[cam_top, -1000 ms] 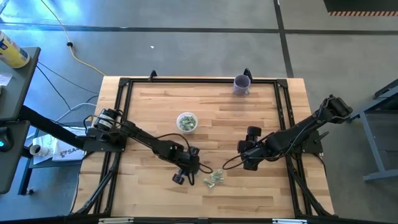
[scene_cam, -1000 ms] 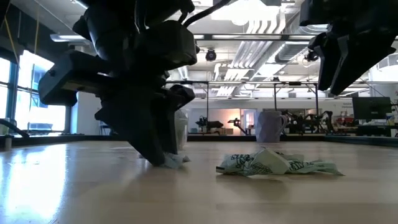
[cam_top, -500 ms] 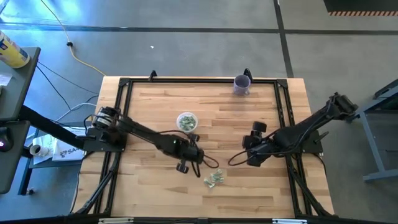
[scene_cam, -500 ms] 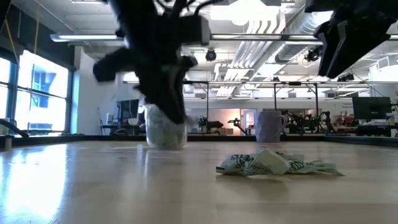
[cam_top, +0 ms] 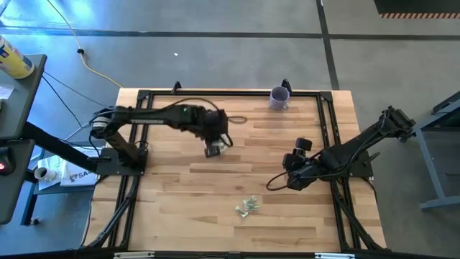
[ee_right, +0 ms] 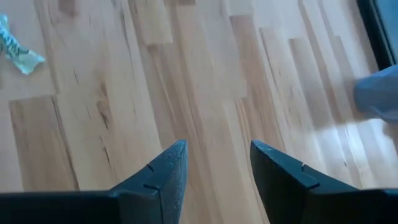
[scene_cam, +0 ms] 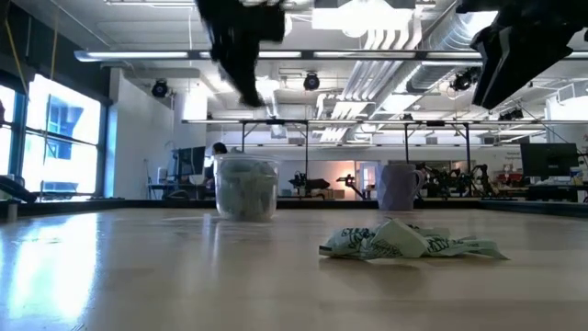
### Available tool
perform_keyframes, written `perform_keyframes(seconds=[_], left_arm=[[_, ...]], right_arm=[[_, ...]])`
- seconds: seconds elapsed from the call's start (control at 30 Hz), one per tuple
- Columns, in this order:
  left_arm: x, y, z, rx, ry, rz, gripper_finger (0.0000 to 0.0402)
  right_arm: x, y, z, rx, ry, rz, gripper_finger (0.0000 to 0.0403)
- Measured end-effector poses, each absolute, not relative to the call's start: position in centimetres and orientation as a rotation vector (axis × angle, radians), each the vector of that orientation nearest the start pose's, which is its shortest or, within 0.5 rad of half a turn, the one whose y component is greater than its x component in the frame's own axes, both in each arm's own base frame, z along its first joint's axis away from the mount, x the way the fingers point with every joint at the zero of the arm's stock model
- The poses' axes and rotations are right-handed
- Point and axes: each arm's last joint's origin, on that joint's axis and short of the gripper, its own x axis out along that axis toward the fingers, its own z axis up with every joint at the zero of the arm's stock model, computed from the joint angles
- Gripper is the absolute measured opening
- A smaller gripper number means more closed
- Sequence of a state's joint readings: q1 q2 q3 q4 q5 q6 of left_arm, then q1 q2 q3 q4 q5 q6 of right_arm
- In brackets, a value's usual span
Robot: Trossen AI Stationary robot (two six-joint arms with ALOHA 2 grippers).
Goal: Pick and place Stevia / Truvia into bins
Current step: Put the white stevia packet into the transparent container
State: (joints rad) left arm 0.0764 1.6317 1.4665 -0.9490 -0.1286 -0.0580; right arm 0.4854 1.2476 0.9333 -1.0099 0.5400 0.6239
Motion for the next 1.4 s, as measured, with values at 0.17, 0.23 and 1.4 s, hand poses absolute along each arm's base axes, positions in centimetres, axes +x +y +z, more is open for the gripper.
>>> perform_keyframes(seconds=[0.17,0.23,1.4], left_arm=[[32.5,5.7,25.3,-0.121,1.121,0.208,0.0032],[32.3,5.9,23.7,-0.121,1.121,0.21,0.0039],[27.6,-1.4,34.1,-0.213,0.971,0.259,0.0206]], right_arm=[[19.8,8.7,24.6,-0.064,1.016,-0.38,0.0167],[20.2,9.0,24.5,-0.037,1.007,-0.355,0.0167],[29.5,10.0,18.4,-0.006,0.985,0.25,0.0209]])
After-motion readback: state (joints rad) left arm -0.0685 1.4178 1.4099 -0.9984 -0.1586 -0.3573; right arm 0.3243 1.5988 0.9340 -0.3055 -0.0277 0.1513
